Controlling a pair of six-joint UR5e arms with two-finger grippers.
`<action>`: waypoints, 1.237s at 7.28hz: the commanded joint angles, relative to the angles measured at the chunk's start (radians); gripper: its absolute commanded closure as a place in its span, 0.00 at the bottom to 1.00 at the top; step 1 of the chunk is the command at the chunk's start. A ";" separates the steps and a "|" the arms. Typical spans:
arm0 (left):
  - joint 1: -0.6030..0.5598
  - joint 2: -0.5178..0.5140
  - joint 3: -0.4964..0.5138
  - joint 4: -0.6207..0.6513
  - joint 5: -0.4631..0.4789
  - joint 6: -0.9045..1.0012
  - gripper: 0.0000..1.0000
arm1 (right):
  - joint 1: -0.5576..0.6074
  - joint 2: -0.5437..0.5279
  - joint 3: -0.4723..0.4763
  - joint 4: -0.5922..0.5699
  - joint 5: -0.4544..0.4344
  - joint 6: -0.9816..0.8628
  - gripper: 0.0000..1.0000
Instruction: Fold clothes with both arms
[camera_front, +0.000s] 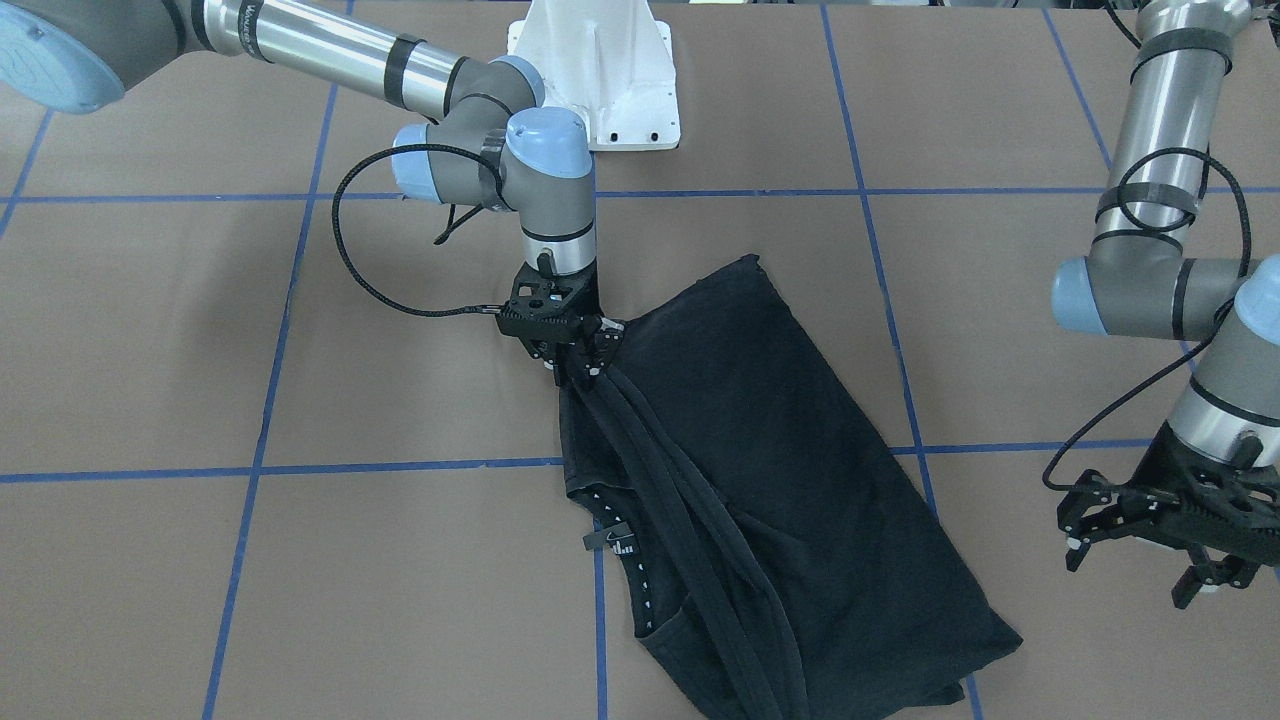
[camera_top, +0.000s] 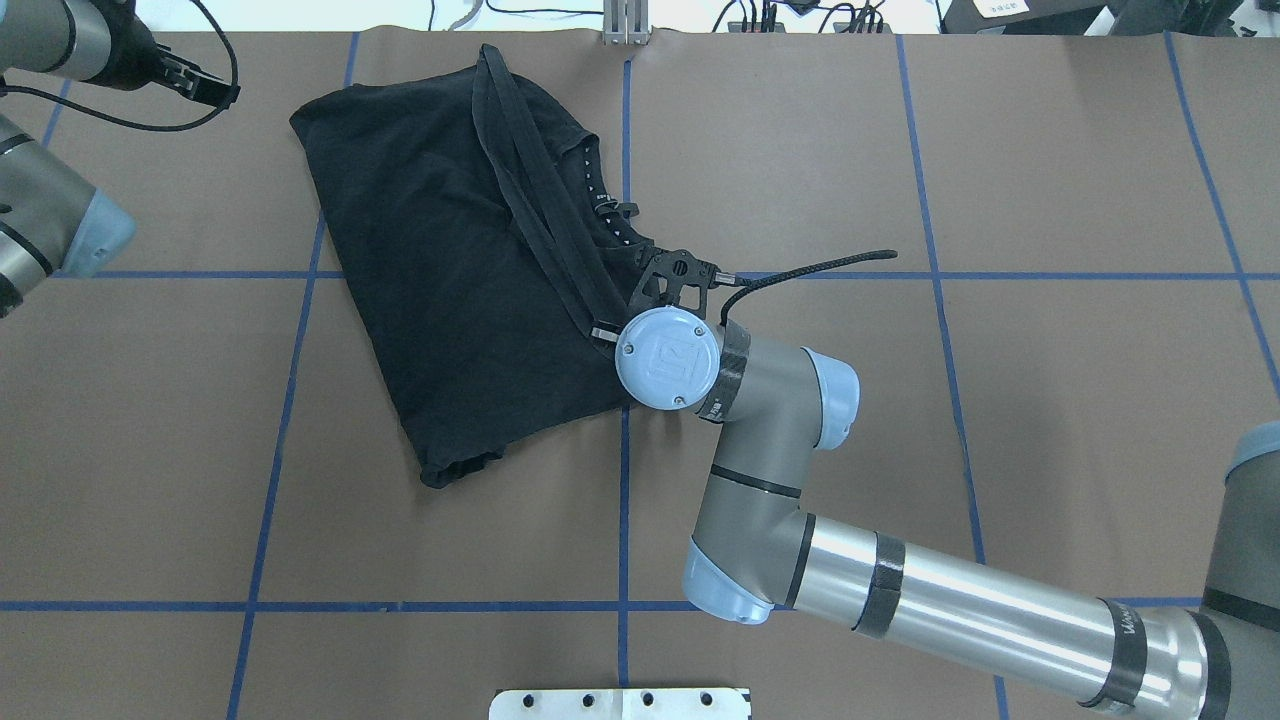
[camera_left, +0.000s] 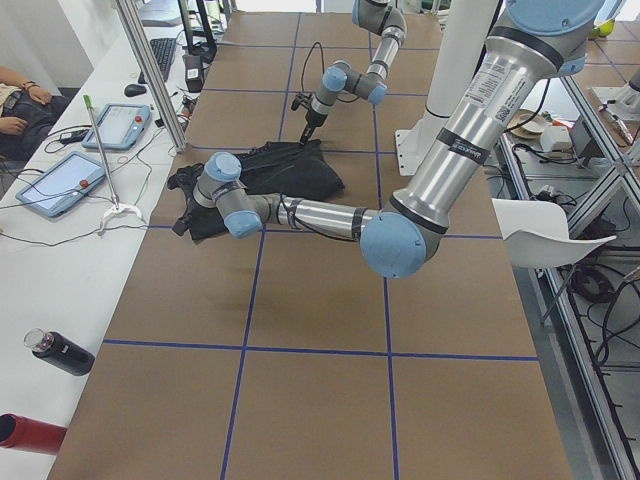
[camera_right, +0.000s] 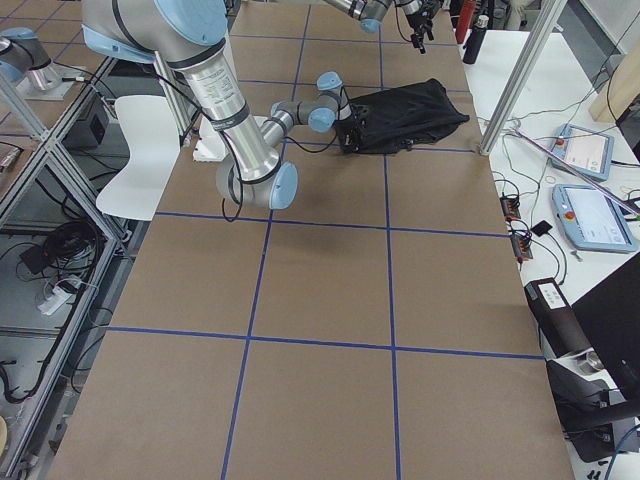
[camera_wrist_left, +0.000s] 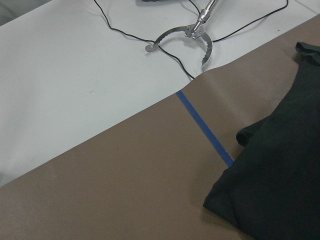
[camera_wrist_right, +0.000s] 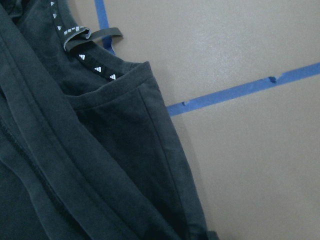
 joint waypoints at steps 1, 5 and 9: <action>0.002 0.016 -0.002 -0.034 0.000 -0.023 0.00 | -0.002 0.000 0.000 -0.005 0.000 -0.011 0.59; 0.002 0.016 -0.004 -0.036 0.000 -0.027 0.00 | -0.001 -0.014 0.016 -0.005 0.003 -0.045 1.00; 0.005 0.016 -0.004 -0.036 0.000 -0.051 0.00 | -0.095 -0.192 0.378 -0.179 -0.059 -0.025 1.00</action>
